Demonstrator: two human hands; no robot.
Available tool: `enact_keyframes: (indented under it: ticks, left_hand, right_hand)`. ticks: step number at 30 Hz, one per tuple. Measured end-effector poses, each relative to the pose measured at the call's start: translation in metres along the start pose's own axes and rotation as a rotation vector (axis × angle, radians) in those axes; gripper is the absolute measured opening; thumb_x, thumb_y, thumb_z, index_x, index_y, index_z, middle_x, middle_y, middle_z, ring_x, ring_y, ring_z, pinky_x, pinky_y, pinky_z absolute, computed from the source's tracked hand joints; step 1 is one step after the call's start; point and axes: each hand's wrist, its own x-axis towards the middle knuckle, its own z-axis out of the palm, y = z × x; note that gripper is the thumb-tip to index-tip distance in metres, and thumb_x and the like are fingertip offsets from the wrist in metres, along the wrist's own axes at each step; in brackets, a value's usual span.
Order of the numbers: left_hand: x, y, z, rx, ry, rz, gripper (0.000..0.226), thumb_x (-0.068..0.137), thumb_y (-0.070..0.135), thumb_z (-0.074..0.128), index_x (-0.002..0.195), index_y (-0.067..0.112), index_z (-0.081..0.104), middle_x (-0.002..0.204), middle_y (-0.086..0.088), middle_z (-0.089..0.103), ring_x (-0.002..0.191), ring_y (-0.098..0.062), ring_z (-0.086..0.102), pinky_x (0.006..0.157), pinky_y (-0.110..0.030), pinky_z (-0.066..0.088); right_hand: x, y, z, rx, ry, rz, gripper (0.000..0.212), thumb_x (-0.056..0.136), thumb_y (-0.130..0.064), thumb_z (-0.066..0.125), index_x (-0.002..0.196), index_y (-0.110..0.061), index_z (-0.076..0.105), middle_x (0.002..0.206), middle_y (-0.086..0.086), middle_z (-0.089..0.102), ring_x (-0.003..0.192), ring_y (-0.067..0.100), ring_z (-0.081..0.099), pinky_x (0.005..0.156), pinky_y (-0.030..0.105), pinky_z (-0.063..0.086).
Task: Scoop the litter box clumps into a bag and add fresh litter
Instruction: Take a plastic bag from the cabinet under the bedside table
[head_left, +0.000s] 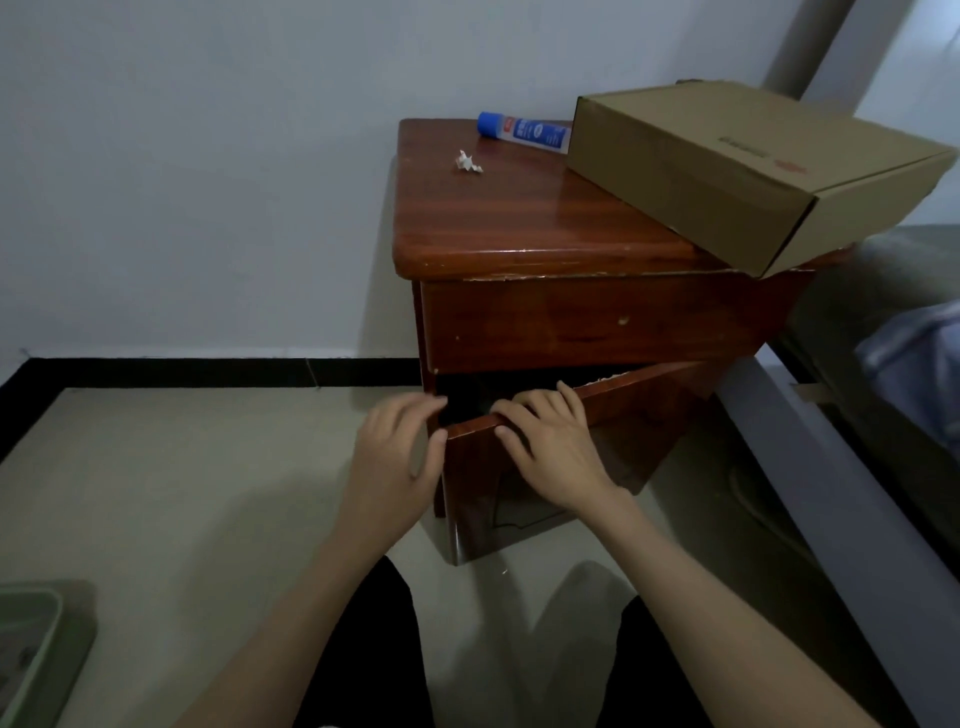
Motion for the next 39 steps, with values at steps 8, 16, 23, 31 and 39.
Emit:
enact_keyframes:
  ticks: [8, 16, 23, 31, 39]
  left_hand:
    - [0.078, 0.033, -0.03, 0.496, -0.082, 0.315, 0.055, 0.094, 0.029, 0.036, 0.146, 0.014, 0.022, 0.154, -0.011, 0.019, 0.143, -0.032, 0.005, 0.114, -0.051, 0.006]
    - [0.096, 0.052, -0.019, 0.683, -0.087, 0.384, 0.067, 0.09, 0.03, 0.05, 0.147, 0.013, 0.017, 0.155, -0.012, 0.017, 0.143, -0.038, 0.005, 0.108, -0.061, -0.004]
    - [0.1, 0.059, -0.008, 0.691, -0.036, 0.347, 0.071, 0.086, 0.025, 0.056, 0.146, 0.014, 0.02, 0.154, -0.011, 0.02, 0.142, -0.038, 0.01, 0.108, -0.06, -0.004]
    - [0.096, 0.069, 0.005, 0.586, 0.043, 0.288, 0.067, 0.085, 0.018, 0.056, 0.144, 0.011, 0.026, 0.152, -0.016, 0.022, 0.14, -0.043, 0.011, 0.106, -0.065, -0.003]
    - [0.099, 0.079, 0.018, 0.556, 0.046, 0.254, 0.067, 0.085, 0.019, 0.052, 0.145, 0.014, 0.022, 0.154, -0.016, 0.017, 0.141, -0.042, 0.006, 0.103, -0.068, -0.005]
  right_hand:
    - [-0.021, 0.004, -0.006, 0.006, -0.008, -0.048, 0.04, 0.091, -0.045, 0.036, 0.113, -0.024, 0.061, 0.105, -0.002, 0.061, 0.107, 0.019, 0.056, 0.113, 0.038, 0.016]
    - [-0.045, 0.007, -0.04, 0.187, -0.093, 0.049, 0.068, 0.075, -0.077, 0.027, 0.093, -0.029, 0.072, 0.092, -0.011, 0.059, 0.104, 0.006, 0.052, 0.113, 0.025, 0.008]
    - [-0.058, 0.005, -0.053, 0.024, -0.229, 0.279, 0.049, 0.081, -0.064, 0.047, 0.047, -0.031, 0.037, 0.06, -0.016, 0.039, 0.1, 0.008, 0.052, 0.112, 0.028, 0.004]
    - [-0.092, 0.013, -0.081, -0.255, -0.446, 0.242, 0.04, 0.09, -0.049, 0.049, 0.096, -0.016, 0.071, 0.099, 0.0, 0.063, 0.113, 0.018, 0.047, 0.117, 0.034, 0.004]
    - [-0.107, 0.02, -0.089, -0.239, -0.404, 0.408, 0.062, 0.09, -0.027, 0.053, 0.146, -0.019, 0.028, 0.157, 0.005, 0.01, 0.146, 0.027, -0.001, 0.118, 0.039, -0.001]
